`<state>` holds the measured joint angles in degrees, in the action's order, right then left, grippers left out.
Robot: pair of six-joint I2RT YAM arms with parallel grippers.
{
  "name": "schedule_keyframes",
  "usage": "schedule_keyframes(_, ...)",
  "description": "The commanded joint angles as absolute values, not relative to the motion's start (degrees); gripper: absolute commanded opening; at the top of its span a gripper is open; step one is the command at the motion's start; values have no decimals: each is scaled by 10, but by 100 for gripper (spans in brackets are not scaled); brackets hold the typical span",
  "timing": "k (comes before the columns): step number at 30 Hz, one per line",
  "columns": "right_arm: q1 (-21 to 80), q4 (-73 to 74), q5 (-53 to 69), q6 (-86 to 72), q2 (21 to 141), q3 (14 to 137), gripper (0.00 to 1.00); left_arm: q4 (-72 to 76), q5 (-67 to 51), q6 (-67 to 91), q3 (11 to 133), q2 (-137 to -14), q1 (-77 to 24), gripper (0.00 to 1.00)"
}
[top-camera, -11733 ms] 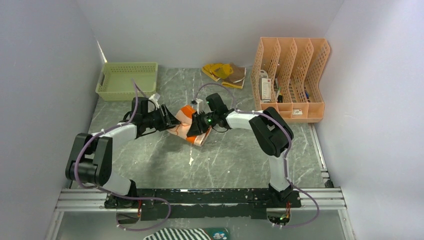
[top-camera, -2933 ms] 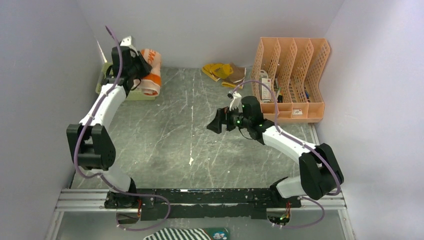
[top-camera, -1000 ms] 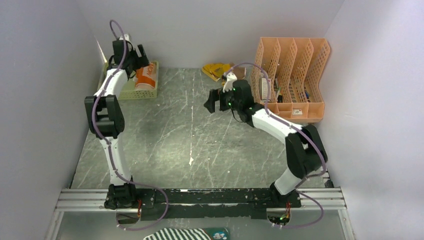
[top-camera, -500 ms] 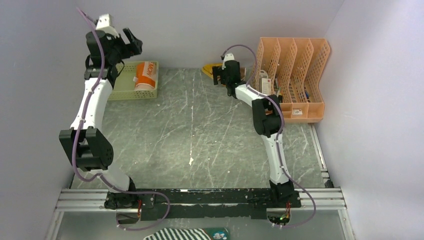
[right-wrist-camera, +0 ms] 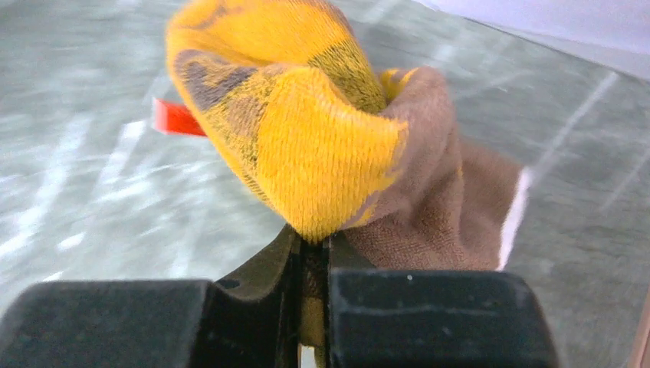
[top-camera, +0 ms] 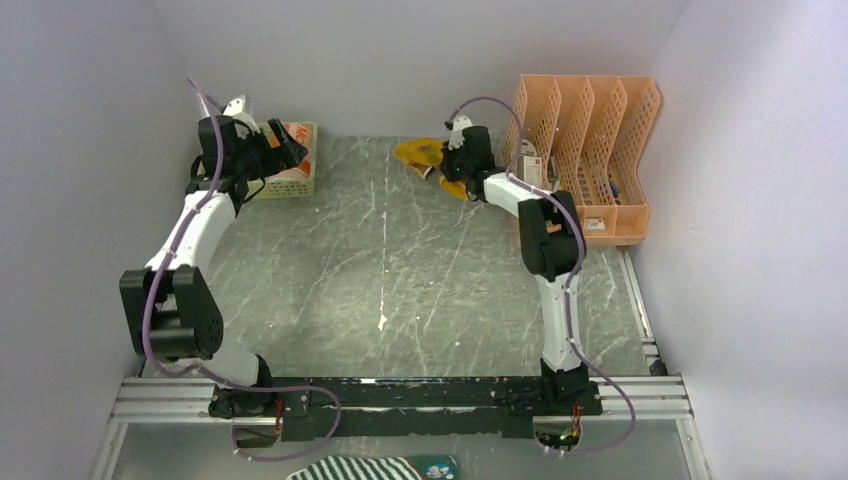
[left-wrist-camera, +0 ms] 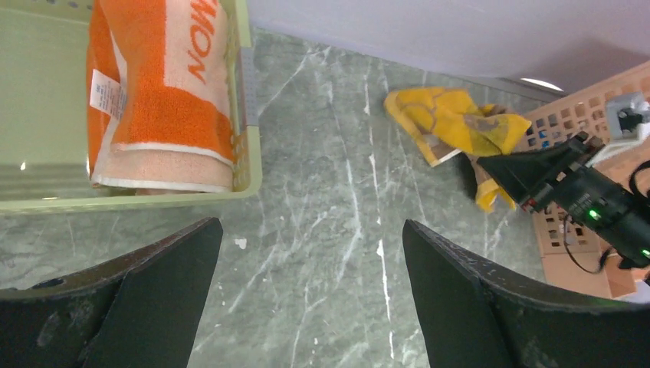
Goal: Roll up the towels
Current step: Pick up the towel at the corner of the board, then place the towel at the center of the board.
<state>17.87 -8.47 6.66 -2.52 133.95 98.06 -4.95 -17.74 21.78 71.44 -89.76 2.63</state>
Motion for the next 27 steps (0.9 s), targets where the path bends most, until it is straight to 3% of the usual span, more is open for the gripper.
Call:
schedule_keyframes(1,257,-62,159,9,1156,933,1,-30,-209,229,704,-815,26,100)
schedule_keyframes(4,310,-42,173,8,1054,894,1,-50,-212,227,707,-778,26,100)
schedule_keyframes(8,305,-58,176,-46,957,820,3,-90,-207,210,715,-743,27,100)
schedule_keyframes(10,290,-46,139,-60,937,780,12,-115,-201,207,716,-737,27,100)
schedule_keyframes(11,277,-41,123,-74,932,759,30,-123,-200,207,713,-734,27,100)
schedule_keyframes(12,259,-31,110,-92,931,734,55,-128,-199,207,707,-732,27,99)
schedule_keyframes(14,240,-19,101,-109,927,700,87,-134,-200,207,690,-727,27,100)
schedule_keyframes(15,238,-20,91,-111,921,683,98,-130,-204,207,679,-725,27,100)
schedule_keyframes(21,236,-56,62,-120,889,580,100,-78,-270,242,611,-752,22,100)
schedule_keyframes(27,236,-64,76,-117,891,521,100,-57,-220,245,580,-800,-110,96)
